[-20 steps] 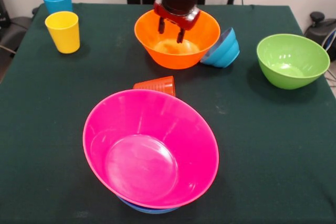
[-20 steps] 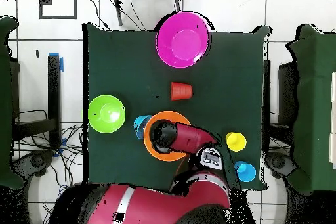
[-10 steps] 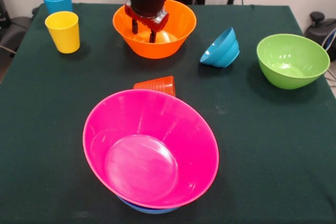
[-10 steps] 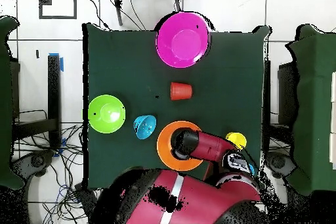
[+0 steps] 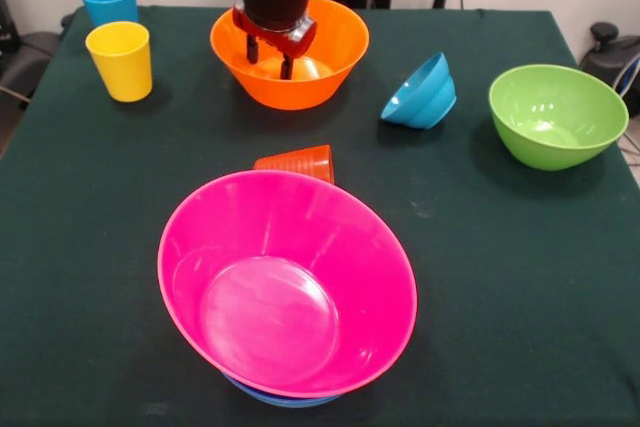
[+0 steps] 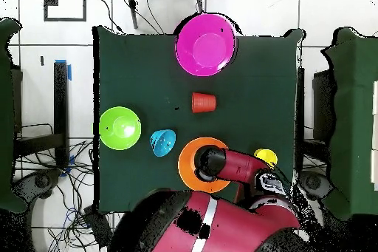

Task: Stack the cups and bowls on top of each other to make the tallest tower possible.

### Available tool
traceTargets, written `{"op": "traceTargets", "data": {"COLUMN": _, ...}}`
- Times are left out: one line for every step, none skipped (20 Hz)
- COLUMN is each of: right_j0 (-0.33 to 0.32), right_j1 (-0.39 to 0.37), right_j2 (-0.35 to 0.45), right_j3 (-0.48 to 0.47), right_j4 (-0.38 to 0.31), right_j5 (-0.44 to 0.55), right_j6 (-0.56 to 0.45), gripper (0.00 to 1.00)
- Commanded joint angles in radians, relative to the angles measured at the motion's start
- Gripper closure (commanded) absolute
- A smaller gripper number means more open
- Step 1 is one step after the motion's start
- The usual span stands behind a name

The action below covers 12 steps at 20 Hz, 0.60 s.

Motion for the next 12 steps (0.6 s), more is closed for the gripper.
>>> {"op": "traceTargets", "data": {"right_j0": -0.013, "right_j1": 0.048, "right_j2": 0.118, "right_j3": 0.008, "right_j4": -0.077, "right_j5": -0.060, "right_j6": -0.002, "gripper": 0.00}}
{"op": "traceTargets", "data": {"right_j0": -0.009, "right_j1": 0.035, "right_j2": 0.117, "right_j3": 0.020, "right_j4": -0.076, "right_j5": -0.052, "right_j6": 0.002, "gripper": 0.00}}
{"op": "traceTargets", "data": {"right_j0": -0.007, "right_j1": 0.028, "right_j2": 0.118, "right_j3": 0.023, "right_j4": -0.075, "right_j5": -0.044, "right_j6": 0.003, "gripper": 0.00}}
{"op": "traceTargets", "data": {"right_j0": -0.004, "right_j1": 0.014, "right_j2": 0.118, "right_j3": 0.026, "right_j4": -0.073, "right_j5": -0.029, "right_j6": 0.002, "gripper": 0.00}}
{"op": "traceTargets", "data": {"right_j0": -0.001, "right_j1": 0.009, "right_j2": 0.119, "right_j3": 0.025, "right_j4": -0.072, "right_j5": -0.023, "right_j6": 0.003, "gripper": 0.00}}
{"op": "traceTargets", "data": {"right_j0": 0.005, "right_j1": 0.003, "right_j2": 0.118, "right_j3": 0.022, "right_j4": -0.074, "right_j5": -0.021, "right_j6": 0.005, "gripper": 0.00}}
{"op": "traceTargets", "data": {"right_j0": 0.008, "right_j1": 0.005, "right_j2": 0.119, "right_j3": 0.016, "right_j4": -0.078, "right_j5": -0.027, "right_j6": 0.005, "gripper": 0.00}}
{"op": "traceTargets", "data": {"right_j0": 0.010, "right_j1": 0.015, "right_j2": 0.121, "right_j3": 0.006, "right_j4": -0.085, "right_j5": -0.049, "right_j6": 0.007, "gripper": 0.00}}
{"op": "traceTargets", "data": {"right_j0": 0.011, "right_j1": 0.022, "right_j2": 0.121, "right_j3": 0.002, "right_j4": -0.088, "right_j5": -0.056, "right_j6": 0.010, "gripper": 0.00}}
{"op": "traceTargets", "data": {"right_j0": 0.015, "right_j1": 0.029, "right_j2": 0.120, "right_j3": -0.003, "right_j4": -0.091, "right_j5": -0.069, "right_j6": 0.016, "gripper": 0.00}}
{"op": "traceTargets", "data": {"right_j0": 0.019, "right_j1": 0.030, "right_j2": 0.118, "right_j3": -0.003, "right_j4": -0.092, "right_j5": -0.070, "right_j6": 0.020, "gripper": 0.00}}
{"op": "traceTargets", "data": {"right_j0": 0.025, "right_j1": 0.022, "right_j2": 0.117, "right_j3": 0.003, "right_j4": -0.090, "right_j5": -0.067, "right_j6": 0.026, "gripper": 0.00}}
